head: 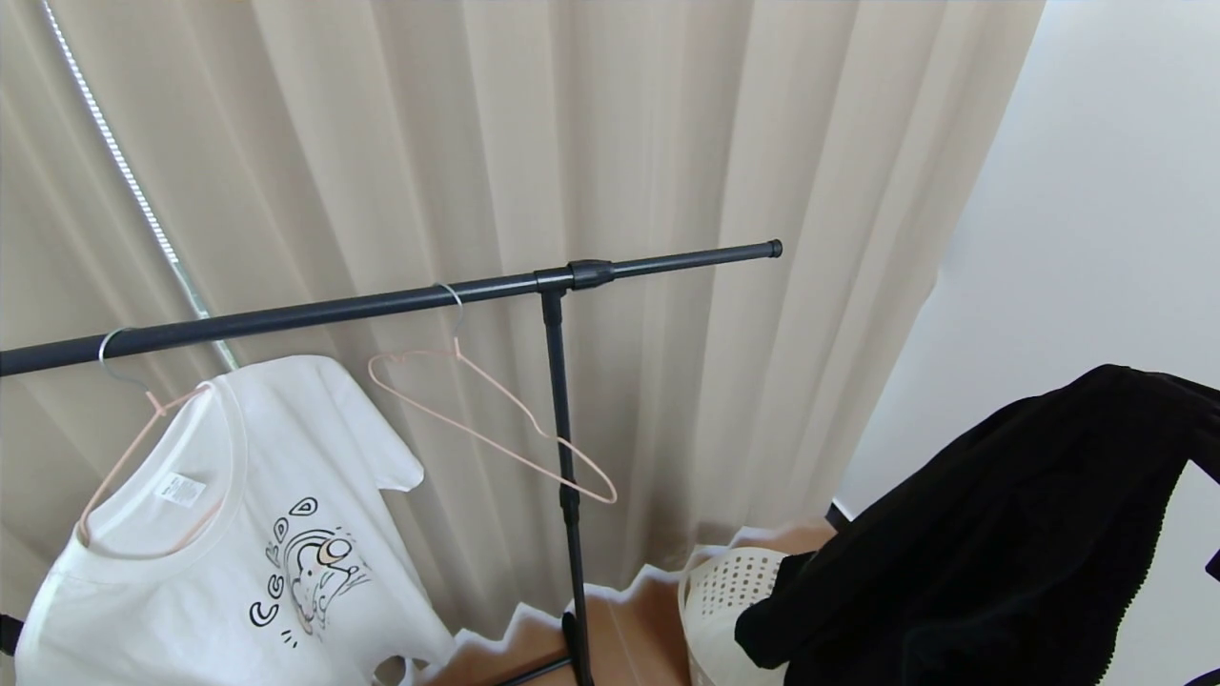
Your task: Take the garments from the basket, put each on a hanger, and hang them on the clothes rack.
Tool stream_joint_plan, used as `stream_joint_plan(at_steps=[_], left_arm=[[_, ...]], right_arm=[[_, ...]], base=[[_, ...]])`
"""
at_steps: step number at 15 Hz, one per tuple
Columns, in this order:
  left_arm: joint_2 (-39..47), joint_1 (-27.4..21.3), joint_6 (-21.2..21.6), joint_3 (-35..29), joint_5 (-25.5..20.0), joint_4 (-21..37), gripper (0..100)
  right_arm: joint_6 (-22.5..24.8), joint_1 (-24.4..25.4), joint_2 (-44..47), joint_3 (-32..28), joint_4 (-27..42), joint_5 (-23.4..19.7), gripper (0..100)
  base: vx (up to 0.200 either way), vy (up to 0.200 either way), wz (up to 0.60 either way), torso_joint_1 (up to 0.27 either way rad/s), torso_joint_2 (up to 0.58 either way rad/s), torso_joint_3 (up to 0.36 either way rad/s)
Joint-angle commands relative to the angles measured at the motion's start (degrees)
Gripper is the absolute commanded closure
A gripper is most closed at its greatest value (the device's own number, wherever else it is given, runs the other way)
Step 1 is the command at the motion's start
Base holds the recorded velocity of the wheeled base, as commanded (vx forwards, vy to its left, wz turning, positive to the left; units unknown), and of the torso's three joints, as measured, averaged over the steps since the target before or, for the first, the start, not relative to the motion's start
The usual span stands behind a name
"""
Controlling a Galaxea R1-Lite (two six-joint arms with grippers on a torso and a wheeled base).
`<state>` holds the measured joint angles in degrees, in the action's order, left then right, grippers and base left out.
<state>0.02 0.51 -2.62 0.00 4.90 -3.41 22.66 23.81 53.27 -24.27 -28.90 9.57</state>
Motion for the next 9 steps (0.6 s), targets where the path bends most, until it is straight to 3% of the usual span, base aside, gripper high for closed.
stream_joint_plan(at_steps=[1,7,9], left_arm=[[-0.02,0.02,-0.02,0.00,0.02,-0.01,0],[0.06,0.02,-0.02,0.00,0.02,-0.01,0],[0.06,0.02,-0.02,0.00,0.02,-0.01,0]], right_arm=[[0.01,0.01,-0.01,0.01,-0.01,-0.08,100],[0.01,0.01,-0.27,0.10,-0.63,-0.17,100],[-0.16,-2.63,0.08,-0.07,-0.10,-0.52,100]], base=[[0.000,0.000,0.00,0.000,0.00,0.000],[0.000,0.000,0.00,0.000,0.00,0.000],[0.000,0.000,0.00,0.000,0.00,0.000]])
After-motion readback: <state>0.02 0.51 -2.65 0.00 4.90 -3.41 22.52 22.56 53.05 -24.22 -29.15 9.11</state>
